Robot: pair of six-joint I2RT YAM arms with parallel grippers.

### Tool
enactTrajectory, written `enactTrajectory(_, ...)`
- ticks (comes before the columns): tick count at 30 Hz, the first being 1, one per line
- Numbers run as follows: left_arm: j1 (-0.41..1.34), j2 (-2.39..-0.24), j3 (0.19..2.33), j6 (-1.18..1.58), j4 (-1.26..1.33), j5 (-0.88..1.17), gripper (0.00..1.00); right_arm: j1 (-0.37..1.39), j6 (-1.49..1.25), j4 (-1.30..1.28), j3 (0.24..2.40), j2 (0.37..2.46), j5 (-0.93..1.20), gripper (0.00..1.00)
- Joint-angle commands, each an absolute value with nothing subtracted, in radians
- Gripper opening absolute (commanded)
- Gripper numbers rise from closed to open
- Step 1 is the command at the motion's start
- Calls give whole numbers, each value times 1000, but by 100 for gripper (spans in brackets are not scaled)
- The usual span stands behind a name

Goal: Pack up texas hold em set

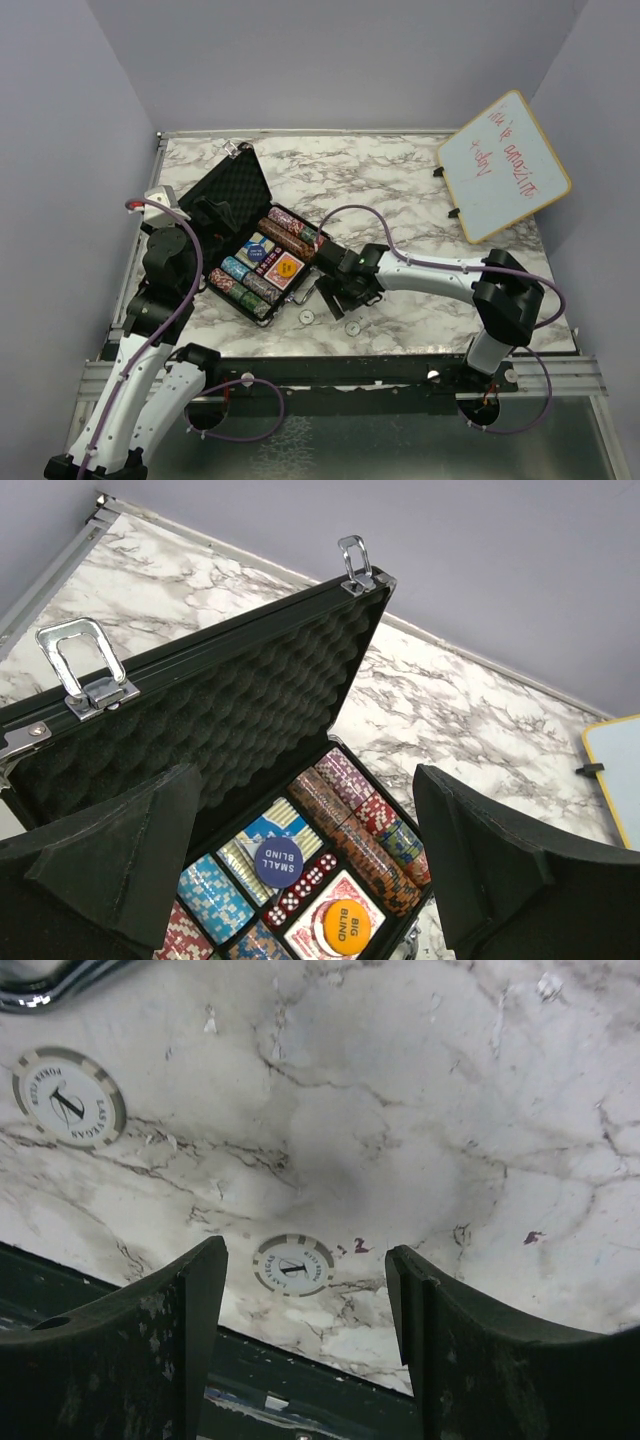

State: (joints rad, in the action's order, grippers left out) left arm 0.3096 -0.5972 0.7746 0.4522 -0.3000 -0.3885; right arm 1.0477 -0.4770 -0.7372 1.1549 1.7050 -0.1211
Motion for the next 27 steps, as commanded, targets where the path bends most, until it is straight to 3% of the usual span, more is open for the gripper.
enactTrajectory(1,305,-605,763,451,-284,-368,95,1077,-525,-779,1118,1702,-83,70)
enactTrajectory(15,305,-615,762,454,-283,-365,95,1092,-546,-694,1043,1741,-26,69)
enactTrajectory(27,305,-618,762,453,-282,-367,95,1092,-571,-646,1017,1797,-96,58)
